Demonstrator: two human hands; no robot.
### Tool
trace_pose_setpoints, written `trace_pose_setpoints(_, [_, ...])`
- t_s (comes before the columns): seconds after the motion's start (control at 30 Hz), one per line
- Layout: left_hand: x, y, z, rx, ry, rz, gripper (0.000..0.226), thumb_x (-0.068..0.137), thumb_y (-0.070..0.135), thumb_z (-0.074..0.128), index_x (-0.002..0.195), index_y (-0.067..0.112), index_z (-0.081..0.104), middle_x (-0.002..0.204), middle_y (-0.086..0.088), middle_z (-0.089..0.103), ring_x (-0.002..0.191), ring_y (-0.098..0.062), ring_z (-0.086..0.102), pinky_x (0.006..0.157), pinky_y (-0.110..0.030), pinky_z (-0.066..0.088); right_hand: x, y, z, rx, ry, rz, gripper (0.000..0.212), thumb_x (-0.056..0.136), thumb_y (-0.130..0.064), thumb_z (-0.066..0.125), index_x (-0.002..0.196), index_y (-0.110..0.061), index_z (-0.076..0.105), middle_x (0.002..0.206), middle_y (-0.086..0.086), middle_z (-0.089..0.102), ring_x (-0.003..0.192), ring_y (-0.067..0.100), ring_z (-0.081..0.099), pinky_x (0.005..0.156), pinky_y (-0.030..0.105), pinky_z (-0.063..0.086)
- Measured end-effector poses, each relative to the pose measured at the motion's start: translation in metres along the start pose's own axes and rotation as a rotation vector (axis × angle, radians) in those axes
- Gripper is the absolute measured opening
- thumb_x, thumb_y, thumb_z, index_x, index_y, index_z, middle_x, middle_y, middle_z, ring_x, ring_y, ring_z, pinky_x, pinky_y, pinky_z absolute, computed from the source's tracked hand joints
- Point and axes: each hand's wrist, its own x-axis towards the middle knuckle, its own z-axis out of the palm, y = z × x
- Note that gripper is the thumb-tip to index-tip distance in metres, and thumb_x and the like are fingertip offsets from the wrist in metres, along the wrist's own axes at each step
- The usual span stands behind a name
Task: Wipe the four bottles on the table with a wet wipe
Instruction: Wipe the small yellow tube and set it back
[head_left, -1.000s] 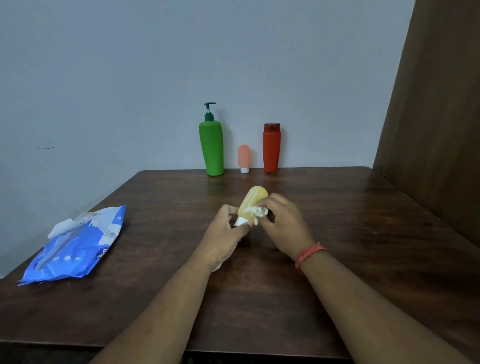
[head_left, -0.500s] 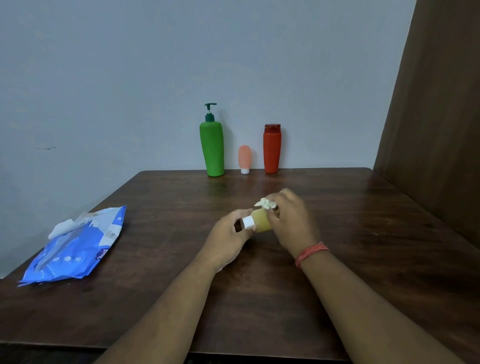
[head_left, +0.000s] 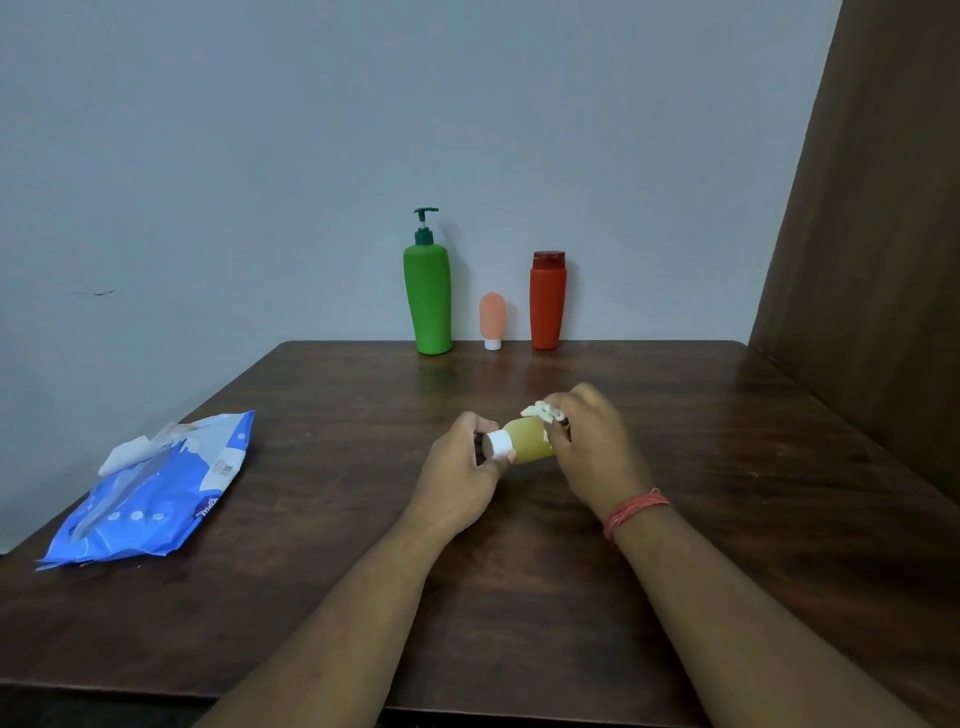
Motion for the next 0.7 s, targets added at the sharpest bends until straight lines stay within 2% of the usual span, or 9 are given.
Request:
trace_pose_setpoints(0.07, [0.0,0.001,0.0,0.015,0.002,0.011,0.026,0.092,0.021,0.073,0.109,0.026,0.053,0.101,0.01,0.063,0.091,-0.01,0.061,0.071,-0.02,0.047,-0.003,-0.005,0.0,0.059,-0.037,-0.076,0.026,0.093,-0.01,0.057,0.115,-0.018,0.067,0.102,-0.006,0.051,0.091,0.009,0.051,0.079,0.027,0.045])
trace_pose_setpoints(0.13, [-0.001,0.003,0.0,0.013,0.007,0.01,0.023,0.091,0.023,0.073,0.105,0.026,0.054,0.096,0.011,0.065,0.089,-0.01,0.062,0.07,-0.02,0.047,-0.008,-0.015,0.002,0.09,-0.11,-0.194,0.025,0.091,-0.011,0.057,0.113,-0.02,0.067,0.101,-0.006,0.051,0.089,0.01,0.052,0.076,0.031,0.047])
trace_pose_setpoints(0.2, [-0.001,0.004,-0.001,-0.009,0.015,-0.002,0.021,0.091,0.024,0.073,0.103,0.026,0.055,0.094,0.01,0.066,0.087,-0.01,0.063,0.067,-0.018,0.046,-0.008,-0.018,0.006,0.065,-0.115,-0.246,0.024,0.091,-0.013,0.058,0.112,-0.021,0.068,0.1,-0.005,0.052,0.088,0.014,0.055,0.075,0.036,0.05])
trace_pose_setpoints(0.37, [-0.002,0.006,-0.001,-0.086,0.043,-0.044,0.026,0.092,0.024,0.073,0.111,0.027,0.055,0.105,0.009,0.063,0.094,-0.009,0.06,0.069,-0.019,0.043,0.001,-0.001,0.002,0.094,0.122,-0.072,0.027,0.087,-0.002,0.061,0.105,-0.018,0.071,0.095,0.0,0.054,0.085,0.018,0.057,0.072,0.029,0.044])
trace_pose_setpoints(0.43, [-0.002,0.006,0.0,-0.118,0.042,-0.053,0.025,0.092,0.025,0.072,0.11,0.027,0.055,0.108,0.011,0.062,0.099,-0.007,0.06,0.073,-0.02,0.044,0.0,0.001,0.0,0.132,0.135,-0.069,0.028,0.086,0.001,0.062,0.107,-0.016,0.07,0.096,-0.001,0.054,0.085,0.014,0.055,0.071,0.024,0.041])
trace_pose_setpoints(0.5, [-0.002,0.005,0.0,-0.184,0.066,-0.059,0.021,0.092,0.027,0.073,0.105,0.026,0.057,0.107,0.01,0.065,0.101,-0.008,0.062,0.08,-0.025,0.049,-0.004,-0.005,0.0,0.16,0.062,-0.151,0.027,0.088,-0.002,0.062,0.111,-0.015,0.068,0.103,-0.004,0.056,0.089,0.008,0.054,0.075,0.022,0.044])
trace_pose_setpoints(0.6, [-0.001,0.002,-0.002,-0.303,0.093,-0.083,0.018,0.09,0.029,0.074,0.1,0.026,0.059,0.103,0.005,0.071,0.1,-0.015,0.068,0.092,-0.044,0.055,-0.007,-0.014,0.005,0.133,-0.037,-0.271,0.025,0.09,-0.01,0.064,0.113,-0.018,0.067,0.105,-0.006,0.059,0.09,0.009,0.056,0.075,0.027,0.049])
trace_pose_setpoints(0.7, [-0.003,0.001,-0.003,-0.334,0.069,-0.055,0.022,0.085,0.037,0.076,0.096,0.029,0.059,0.103,0.001,0.072,0.1,-0.021,0.069,0.094,-0.051,0.054,-0.003,-0.011,0.006,0.139,0.072,-0.247,0.023,0.087,-0.006,0.066,0.108,-0.016,0.069,0.1,-0.005,0.059,0.085,0.011,0.056,0.071,0.03,0.05])
